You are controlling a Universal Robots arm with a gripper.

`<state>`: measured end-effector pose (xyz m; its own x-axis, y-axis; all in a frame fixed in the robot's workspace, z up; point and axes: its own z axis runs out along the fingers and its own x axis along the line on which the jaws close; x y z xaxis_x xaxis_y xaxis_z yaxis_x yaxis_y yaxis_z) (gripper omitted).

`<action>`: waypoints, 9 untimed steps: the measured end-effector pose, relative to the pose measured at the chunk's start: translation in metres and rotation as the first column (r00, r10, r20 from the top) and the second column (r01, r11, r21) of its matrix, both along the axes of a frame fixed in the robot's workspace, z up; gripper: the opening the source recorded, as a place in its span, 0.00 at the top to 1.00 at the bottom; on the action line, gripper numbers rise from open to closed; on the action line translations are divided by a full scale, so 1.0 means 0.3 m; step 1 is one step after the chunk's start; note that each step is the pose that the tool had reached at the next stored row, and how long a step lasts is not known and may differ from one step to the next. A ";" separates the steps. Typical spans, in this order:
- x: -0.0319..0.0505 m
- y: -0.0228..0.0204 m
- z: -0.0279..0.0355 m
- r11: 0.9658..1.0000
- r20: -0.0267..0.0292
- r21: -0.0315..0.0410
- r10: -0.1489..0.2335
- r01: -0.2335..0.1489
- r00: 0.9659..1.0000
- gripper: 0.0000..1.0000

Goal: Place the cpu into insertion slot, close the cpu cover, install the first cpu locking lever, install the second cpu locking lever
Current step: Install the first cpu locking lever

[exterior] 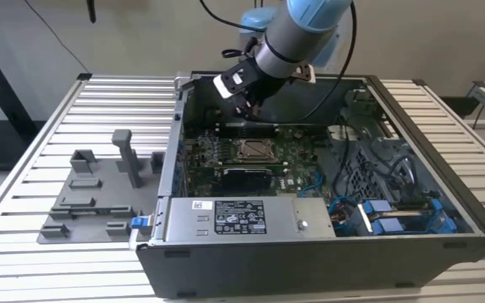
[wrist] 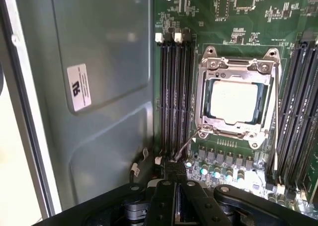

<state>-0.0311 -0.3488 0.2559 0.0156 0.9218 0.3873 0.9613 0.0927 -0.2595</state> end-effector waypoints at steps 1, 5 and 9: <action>0.007 0.000 0.001 1.000 -0.003 0.001 0.000 0.000 1.000 0.89; 0.028 -0.001 0.003 1.000 -0.013 0.003 0.000 0.000 1.000 0.89; 0.028 -0.001 0.003 1.000 -0.014 0.003 0.000 0.000 1.000 0.89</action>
<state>-0.0228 -0.3492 0.2569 0.0210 0.9206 0.3900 0.9577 0.0935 -0.2722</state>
